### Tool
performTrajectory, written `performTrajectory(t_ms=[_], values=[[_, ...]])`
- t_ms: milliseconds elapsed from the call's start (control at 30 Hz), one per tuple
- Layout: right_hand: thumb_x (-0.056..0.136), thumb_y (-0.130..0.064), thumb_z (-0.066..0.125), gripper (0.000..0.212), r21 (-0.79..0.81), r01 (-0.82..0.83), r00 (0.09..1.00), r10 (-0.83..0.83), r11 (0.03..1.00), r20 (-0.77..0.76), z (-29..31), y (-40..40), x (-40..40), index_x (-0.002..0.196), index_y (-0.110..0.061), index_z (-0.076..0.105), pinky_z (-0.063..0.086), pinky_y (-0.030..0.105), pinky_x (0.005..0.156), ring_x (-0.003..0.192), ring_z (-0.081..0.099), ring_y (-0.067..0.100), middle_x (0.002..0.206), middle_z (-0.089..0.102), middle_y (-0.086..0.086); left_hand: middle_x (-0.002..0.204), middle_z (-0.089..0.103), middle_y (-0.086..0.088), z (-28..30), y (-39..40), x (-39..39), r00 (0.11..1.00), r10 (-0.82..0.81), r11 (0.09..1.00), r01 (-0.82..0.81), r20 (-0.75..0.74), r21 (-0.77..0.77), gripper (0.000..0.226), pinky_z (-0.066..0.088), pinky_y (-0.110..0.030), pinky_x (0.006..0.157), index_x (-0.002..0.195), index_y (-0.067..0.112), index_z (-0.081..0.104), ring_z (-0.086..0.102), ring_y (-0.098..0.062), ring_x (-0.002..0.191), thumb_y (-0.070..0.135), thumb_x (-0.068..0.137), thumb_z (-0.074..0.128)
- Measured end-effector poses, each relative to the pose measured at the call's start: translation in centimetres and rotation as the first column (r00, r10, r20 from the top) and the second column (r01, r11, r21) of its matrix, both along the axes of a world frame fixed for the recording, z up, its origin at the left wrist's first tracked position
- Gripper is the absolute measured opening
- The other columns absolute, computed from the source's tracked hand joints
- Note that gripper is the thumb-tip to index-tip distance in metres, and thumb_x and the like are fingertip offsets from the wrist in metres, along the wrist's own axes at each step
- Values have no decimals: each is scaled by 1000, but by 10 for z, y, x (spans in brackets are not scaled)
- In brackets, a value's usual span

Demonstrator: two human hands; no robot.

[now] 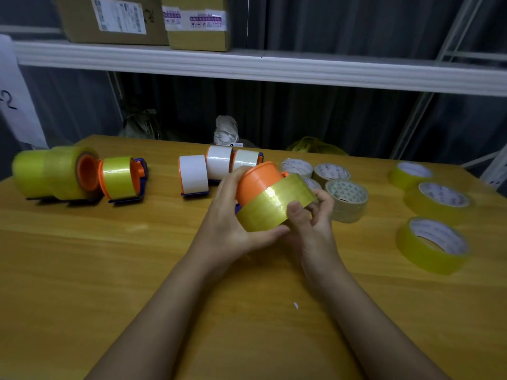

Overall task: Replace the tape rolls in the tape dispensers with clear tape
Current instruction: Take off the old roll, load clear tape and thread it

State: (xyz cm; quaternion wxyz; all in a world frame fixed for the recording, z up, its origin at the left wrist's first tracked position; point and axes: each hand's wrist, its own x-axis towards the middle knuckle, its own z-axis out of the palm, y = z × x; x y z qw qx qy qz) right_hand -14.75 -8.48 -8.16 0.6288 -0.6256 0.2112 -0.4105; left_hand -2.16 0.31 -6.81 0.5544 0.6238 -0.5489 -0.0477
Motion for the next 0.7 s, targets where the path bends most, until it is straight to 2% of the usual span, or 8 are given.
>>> performTrajectory(t_ms=[133,267,300,367,433,500,600,700], values=[[66,-91,43,52,-258,160,982,-180,953,-54,8,-8,-5,95,-48,46,55,49,80,94,60,17,94,56,-18,124,43,23,3,1,6,998,27,997,-31,-53,-76,75,43,-12,86,124,39,37,46,8,113,58,59,68],[94,-63,26,42,-466,363,919,-392,807,36,12,-14,-6,102,-34,56,45,44,91,105,55,17,101,59,-15,124,44,23,3,4,7,998,-45,998,44,-44,-35,71,49,-24,87,123,44,37,49,-2,116,59,60,66],[95,-57,24,43,-477,368,917,-397,798,43,12,-16,-7,109,-33,56,44,45,96,112,54,18,108,59,-16,125,45,21,3,4,6,997,-71,997,70,-34,-23,71,49,-23,88,123,45,37,49,-3,116,58,59,67],[94,-63,20,53,-451,315,941,-337,835,35,11,-17,-9,119,-33,55,41,42,103,122,52,15,119,61,-12,124,46,22,2,3,3,993,-117,993,117,-7,-10,71,46,-16,89,122,46,38,49,5,115,56,58,68],[87,-77,18,76,-394,218,972,-233,893,11,10,-18,-9,122,-25,60,44,42,102,118,55,10,120,64,-5,122,45,27,1,3,2,990,-143,990,143,15,1,73,45,-12,87,121,46,38,47,12,113,60,58,69],[85,-80,18,87,-386,164,983,-184,908,-15,9,-18,-9,117,-15,65,48,46,96,113,59,12,115,66,-2,123,46,30,2,3,3,987,-163,986,163,-2,21,76,45,-12,87,122,49,38,47,11,115,76,56,66],[90,-72,21,74,-380,229,971,-238,896,24,8,-16,-8,108,-17,66,50,46,91,105,61,10,107,67,-5,131,45,23,3,2,4,974,-214,973,219,-76,70,79,46,-15,88,126,53,39,47,3,119,85,56,58],[89,-62,19,61,-298,316,946,-323,901,25,5,-16,-4,99,-23,64,50,48,89,98,62,9,99,67,-4,137,39,22,1,-1,1,965,-217,965,235,-149,116,82,43,-10,87,133,52,36,43,7,121,83,60,56]])
